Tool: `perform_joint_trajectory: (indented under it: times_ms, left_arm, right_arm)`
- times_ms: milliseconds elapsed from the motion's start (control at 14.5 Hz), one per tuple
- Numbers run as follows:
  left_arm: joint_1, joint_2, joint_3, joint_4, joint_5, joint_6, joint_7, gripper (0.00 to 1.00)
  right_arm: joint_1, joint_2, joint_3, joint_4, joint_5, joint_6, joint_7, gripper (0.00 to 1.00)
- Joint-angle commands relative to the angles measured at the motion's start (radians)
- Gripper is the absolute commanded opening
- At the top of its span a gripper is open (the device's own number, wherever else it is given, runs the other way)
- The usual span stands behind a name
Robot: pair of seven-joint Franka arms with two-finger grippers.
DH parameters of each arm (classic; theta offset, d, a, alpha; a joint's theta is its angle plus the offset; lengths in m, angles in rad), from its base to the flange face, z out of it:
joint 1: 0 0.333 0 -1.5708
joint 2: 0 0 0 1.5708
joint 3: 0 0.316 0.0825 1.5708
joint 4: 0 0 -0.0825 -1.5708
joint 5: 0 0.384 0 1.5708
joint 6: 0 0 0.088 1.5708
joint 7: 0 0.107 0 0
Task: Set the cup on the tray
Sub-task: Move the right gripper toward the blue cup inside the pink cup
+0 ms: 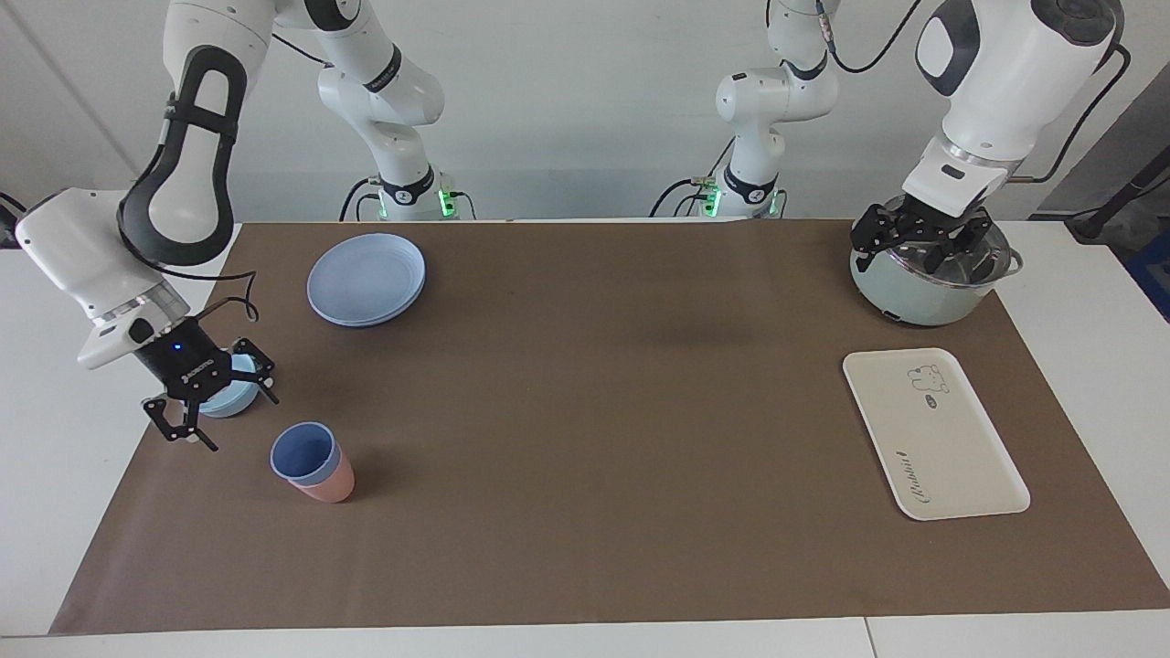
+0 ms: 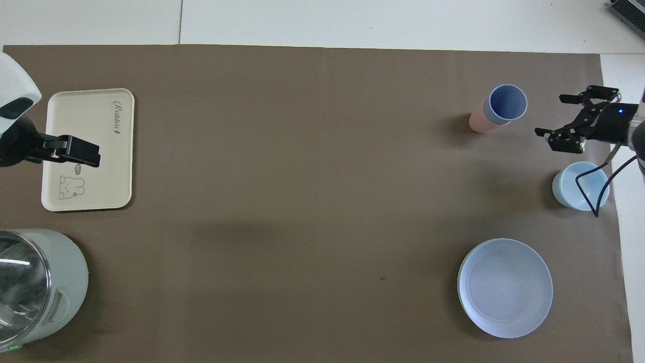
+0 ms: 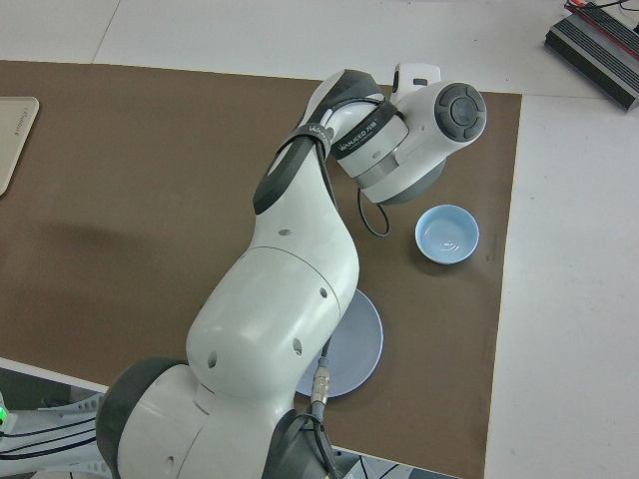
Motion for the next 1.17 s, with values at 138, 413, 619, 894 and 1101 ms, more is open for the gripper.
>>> perform_joint_trajectory:
  times_ms: [138, 413, 619, 894, 1101]
  left_arm:
    - [-0.007, -0.012, 0.008, -0.003, -0.005, -0.013, 0.016, 1.0]
    - [-0.005, -0.012, 0.008, -0.003, -0.005, -0.008, 0.016, 1.0]
    - [-0.004, -0.012, 0.008, -0.005, -0.005, -0.013, 0.029, 1.0]
    - [-0.007, -0.012, 0.008, -0.005, -0.005, -0.011, 0.029, 1.0]
    - [-0.007, -0.012, 0.008, -0.003, -0.005, -0.014, 0.029, 1.0]
  right_arm:
    - [-0.054, 0.123, 0.012, 0.022, 0.302, -0.1, -0.238, 1.0]
    - [-0.031, 0.167, 0.015, 0.024, 0.441, -0.108, -0.292, 1.0]
    - [-0.002, 0.201, 0.013, 0.024, 0.59, -0.103, -0.398, 1.0]
    - [0.027, 0.203, 0.013, 0.024, 0.644, -0.086, -0.408, 1.0]
    - [0.041, 0.208, 0.013, 0.025, 0.658, -0.059, -0.417, 1.0]
